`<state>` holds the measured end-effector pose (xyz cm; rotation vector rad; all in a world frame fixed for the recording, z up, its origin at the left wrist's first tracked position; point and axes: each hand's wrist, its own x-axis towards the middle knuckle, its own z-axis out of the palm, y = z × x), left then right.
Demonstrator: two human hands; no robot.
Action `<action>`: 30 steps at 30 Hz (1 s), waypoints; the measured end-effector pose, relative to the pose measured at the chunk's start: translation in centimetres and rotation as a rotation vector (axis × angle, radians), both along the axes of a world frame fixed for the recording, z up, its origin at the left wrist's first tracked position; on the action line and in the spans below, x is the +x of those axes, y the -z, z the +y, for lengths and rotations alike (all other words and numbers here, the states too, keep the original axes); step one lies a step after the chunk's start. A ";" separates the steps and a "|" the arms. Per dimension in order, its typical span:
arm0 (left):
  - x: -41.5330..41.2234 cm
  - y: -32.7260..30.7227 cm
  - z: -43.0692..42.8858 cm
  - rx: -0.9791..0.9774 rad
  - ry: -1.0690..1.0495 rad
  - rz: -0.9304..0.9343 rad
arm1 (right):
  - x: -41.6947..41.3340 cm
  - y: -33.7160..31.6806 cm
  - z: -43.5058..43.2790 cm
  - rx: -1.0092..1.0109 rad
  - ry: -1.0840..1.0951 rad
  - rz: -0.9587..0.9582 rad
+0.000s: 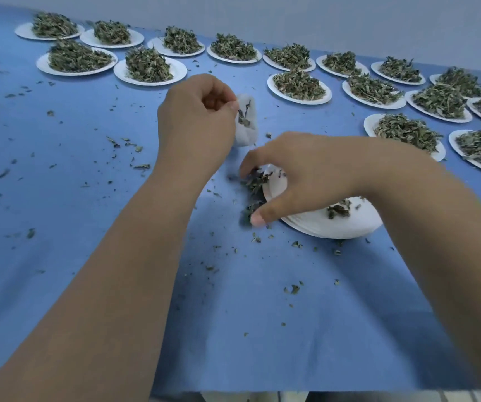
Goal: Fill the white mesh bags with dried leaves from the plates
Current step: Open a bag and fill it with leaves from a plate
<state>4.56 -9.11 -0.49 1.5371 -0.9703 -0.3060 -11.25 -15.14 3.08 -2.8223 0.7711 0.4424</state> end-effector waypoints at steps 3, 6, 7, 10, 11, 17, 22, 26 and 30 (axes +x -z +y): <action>0.0 -0.1 1.1 -0.008 -0.027 -0.111 | 1.5 0.6 0.7 -0.126 -0.009 0.033; 0.1 -0.2 2.2 -0.012 -0.057 -0.151 | 2.1 0.8 0.9 -0.099 -0.028 -0.110; 0.2 -0.2 2.4 -0.010 -0.063 -0.139 | 2.1 0.8 0.9 -0.064 -0.034 -0.138; 0.7 -0.1 3.0 -0.007 -0.062 -0.079 | 2.0 1.0 0.9 0.017 -0.043 -0.184; 0.8 0.0 3.2 -0.004 -0.062 -0.070 | 1.8 0.9 0.9 0.032 -0.036 -0.220; 0.9 0.5 3.5 -0.032 -0.014 0.005 | 2.3 0.6 0.6 0.042 0.299 -1.011; 0.6 0.8 3.2 -0.090 0.062 0.160 | 5.0 2.6 2.1 -0.060 0.365 -1.073; 1.7 0.9 3.2 -0.119 0.074 0.287 | 5.0 3.0 1.6 0.097 0.260 -0.960; 2.4 0.8 3.5 -0.136 0.188 0.423 | 5.2 2.4 0.7 0.194 0.294 -1.017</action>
